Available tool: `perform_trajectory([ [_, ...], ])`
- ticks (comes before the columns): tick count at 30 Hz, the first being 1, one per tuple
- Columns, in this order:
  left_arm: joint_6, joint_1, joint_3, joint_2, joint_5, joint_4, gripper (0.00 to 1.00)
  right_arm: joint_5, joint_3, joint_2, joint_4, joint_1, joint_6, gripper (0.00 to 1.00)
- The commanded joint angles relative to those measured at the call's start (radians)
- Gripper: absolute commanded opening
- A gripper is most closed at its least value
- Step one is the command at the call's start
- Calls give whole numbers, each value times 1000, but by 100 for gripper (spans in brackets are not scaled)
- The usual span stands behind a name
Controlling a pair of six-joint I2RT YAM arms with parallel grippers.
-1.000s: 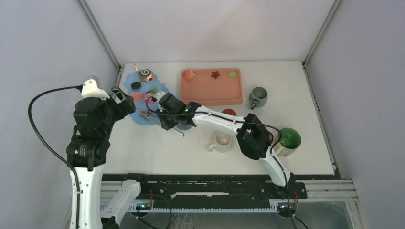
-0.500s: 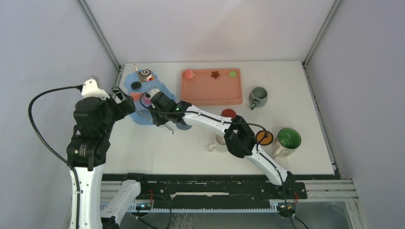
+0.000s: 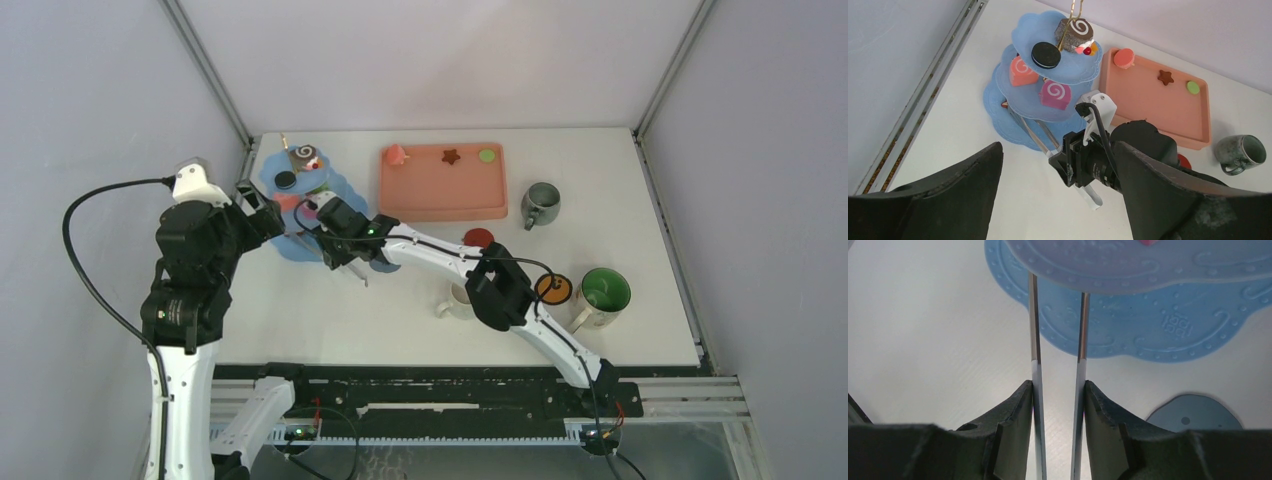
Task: Serve the afternoon tea
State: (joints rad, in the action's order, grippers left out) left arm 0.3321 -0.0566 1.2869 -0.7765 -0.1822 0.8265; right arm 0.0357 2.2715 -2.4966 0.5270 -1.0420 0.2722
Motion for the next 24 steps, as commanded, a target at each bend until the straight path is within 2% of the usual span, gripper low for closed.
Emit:
perform_trajectory([
  [1,-9,7,23,-1,-1,-29,86,5,-7,90,-36,0,5,47],
  [8,-7,8,29,-2,4,-29,86,-3,-70,147,-39,-5,-12,48],
  [16,-4,8,26,-11,11,-38,86,-32,-344,366,-106,-7,-19,45],
  [19,-2,8,26,-11,14,-40,86,-29,-454,454,-140,-7,-16,39],
  [24,-5,8,35,-13,10,-35,86,-18,-675,607,-201,31,-9,23],
])
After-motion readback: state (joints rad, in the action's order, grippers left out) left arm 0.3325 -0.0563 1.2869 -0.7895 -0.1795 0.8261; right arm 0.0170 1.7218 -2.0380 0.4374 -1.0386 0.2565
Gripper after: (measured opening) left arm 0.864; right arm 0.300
